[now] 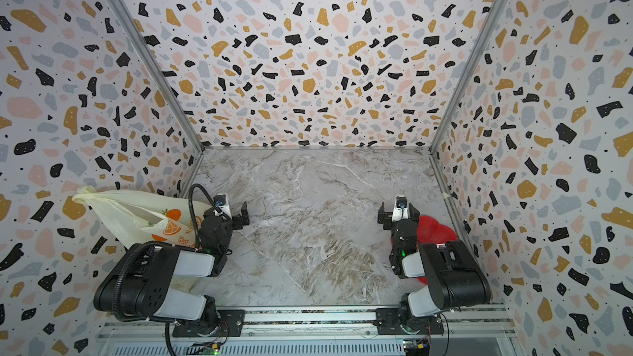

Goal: Take fruits out of the plastic bag
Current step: Pick up the plastic bag from the middle-left of the table.

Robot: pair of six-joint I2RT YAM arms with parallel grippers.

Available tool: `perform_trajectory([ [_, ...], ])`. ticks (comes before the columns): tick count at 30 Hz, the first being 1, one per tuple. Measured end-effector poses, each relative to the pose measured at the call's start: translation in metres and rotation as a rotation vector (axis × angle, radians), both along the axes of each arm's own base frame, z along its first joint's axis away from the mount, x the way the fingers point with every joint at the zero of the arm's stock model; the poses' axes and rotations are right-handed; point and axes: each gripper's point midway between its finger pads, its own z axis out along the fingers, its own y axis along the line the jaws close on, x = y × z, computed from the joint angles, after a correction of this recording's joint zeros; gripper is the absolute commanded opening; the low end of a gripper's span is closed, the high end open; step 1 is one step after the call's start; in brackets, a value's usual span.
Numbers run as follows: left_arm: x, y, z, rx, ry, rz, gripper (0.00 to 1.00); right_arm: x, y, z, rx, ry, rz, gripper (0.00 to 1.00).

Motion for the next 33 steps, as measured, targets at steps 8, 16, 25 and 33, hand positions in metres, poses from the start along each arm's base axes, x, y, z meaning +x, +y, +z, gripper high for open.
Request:
perform_trajectory([
  [8,0.001,-0.005,0.083,-0.055,-0.156,0.009,1.00,-0.014,0.039,0.069,-0.050,-0.151,0.087,0.99],
  [16,-0.016,-0.002,0.179,-0.289,-0.262,0.048,0.99,-0.034,0.061,0.160,0.095,-0.289,0.199,0.99],
  [25,-0.055,0.008,0.238,-0.506,-0.233,0.096,0.99,-0.073,0.056,0.229,0.374,-0.279,0.287,0.99],
  [33,-0.073,-0.011,0.206,-0.516,-0.036,0.021,0.99,-0.087,0.061,0.197,0.457,-0.090,0.364,0.99],
])
